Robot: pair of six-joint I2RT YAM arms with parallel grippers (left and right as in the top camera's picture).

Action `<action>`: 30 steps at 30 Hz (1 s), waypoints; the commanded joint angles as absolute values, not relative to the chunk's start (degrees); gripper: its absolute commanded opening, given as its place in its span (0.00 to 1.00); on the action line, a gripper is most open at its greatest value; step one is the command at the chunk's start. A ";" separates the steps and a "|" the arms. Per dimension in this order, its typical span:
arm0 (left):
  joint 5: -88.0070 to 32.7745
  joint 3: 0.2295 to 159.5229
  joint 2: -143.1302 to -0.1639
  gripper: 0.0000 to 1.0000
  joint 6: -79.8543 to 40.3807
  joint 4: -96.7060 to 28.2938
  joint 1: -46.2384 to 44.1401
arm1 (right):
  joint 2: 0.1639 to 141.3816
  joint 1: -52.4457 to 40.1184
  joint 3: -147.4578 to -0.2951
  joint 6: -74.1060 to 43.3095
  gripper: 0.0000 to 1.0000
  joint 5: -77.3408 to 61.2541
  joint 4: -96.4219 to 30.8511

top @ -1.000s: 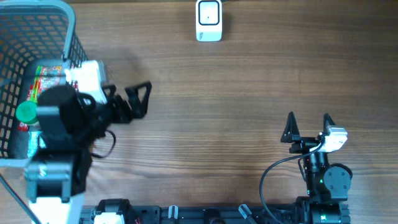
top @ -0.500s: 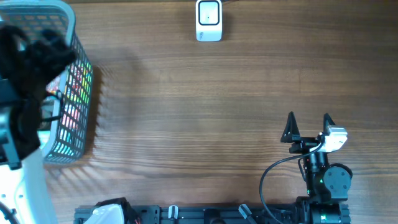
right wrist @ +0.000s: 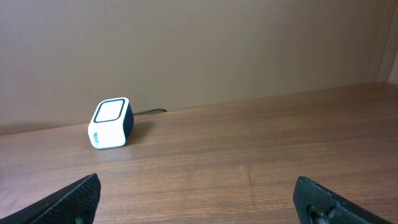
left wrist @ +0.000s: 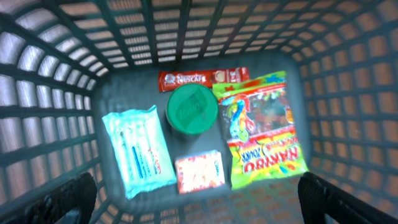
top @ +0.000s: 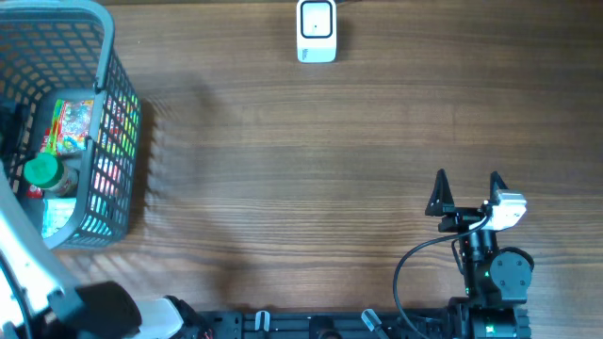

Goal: Scan the item barcode
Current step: 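Reach the left gripper into the basket and grasp the green-lidded jar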

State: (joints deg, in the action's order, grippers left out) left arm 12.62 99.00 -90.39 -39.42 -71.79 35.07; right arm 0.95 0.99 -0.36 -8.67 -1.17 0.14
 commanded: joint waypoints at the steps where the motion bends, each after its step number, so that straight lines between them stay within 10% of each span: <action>1: 13.80 94.85 -94.28 1.00 -40.73 -68.64 35.44 | 1.02 0.78 -0.30 -7.66 1.00 -0.25 0.34; 30: 15.09 86.46 -112.79 1.00 -38.83 -53.10 36.36 | 1.02 0.78 -0.30 -7.66 1.00 -0.27 0.34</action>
State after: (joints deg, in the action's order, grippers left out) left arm 13.93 87.35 -111.57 -39.53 -54.28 35.48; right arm 0.95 0.99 -0.36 -8.67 -1.17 0.14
